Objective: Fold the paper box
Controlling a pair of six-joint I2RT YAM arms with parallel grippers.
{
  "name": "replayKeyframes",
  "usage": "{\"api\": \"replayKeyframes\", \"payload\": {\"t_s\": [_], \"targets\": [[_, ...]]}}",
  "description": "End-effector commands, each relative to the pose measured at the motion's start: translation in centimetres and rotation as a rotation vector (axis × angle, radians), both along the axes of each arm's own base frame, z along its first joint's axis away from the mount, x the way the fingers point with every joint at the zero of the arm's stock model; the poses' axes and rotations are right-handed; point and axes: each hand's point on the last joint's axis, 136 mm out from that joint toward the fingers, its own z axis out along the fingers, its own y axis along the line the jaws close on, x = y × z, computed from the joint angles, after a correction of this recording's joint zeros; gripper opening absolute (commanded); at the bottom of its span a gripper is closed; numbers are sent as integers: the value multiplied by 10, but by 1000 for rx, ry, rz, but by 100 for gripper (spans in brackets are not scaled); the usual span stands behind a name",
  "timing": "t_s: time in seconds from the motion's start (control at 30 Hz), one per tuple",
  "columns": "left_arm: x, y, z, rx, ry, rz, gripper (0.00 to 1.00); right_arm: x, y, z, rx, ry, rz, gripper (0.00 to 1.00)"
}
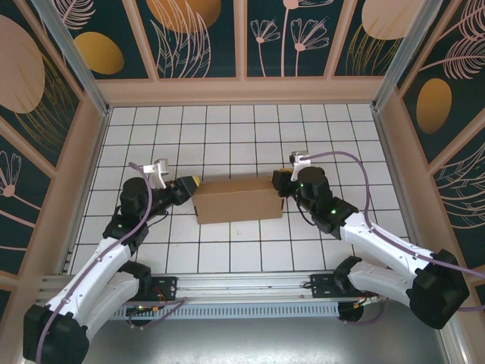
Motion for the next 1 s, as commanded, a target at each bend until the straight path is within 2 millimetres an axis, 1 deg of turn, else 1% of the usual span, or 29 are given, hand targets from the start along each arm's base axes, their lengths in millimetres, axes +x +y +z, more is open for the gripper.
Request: {"api": "replayKeyframes", "payload": {"t_s": [0.0,0.2,0.37,0.43,0.5,0.6,0.67,0.73,0.77,0.8,0.83,0.9,0.97], "targets": [[-23,-16,-11,-58,71,-108,46,-22,-15,-60,-140,141,13,24],[-32,-19,-28,-42,112,-129,44,-27,-13,-61,-138,112,11,24],[-36,-21,-44,14,167,-129,39,-33,-17,-75,-167,132,-7,22],[-35,-17,-52,51,189,-105,34,-35,-20,-82,-182,143,-16,21],[-35,-14,-59,79,206,-91,33,-37,-22,-86,-198,146,-20,20],[-37,-5,-76,119,244,-53,28,-37,-24,-87,-221,144,-31,19],[-36,-1,-74,150,219,-39,26,-37,-25,-87,-229,140,-31,19],[-29,9,-62,199,181,18,26,-36,-27,-82,-233,129,-41,21],[-25,13,-54,216,159,44,30,-36,-28,-80,-234,122,-43,22],[-21,19,-46,232,140,82,39,-36,-28,-75,-228,111,-42,22],[-17,24,-39,240,121,119,46,-35,-29,-72,-222,100,-45,22],[-12,28,-29,232,90,154,52,-34,-29,-67,-214,85,-47,23],[-10,27,-28,222,85,156,55,-34,-29,-65,-209,81,-51,24]]}}
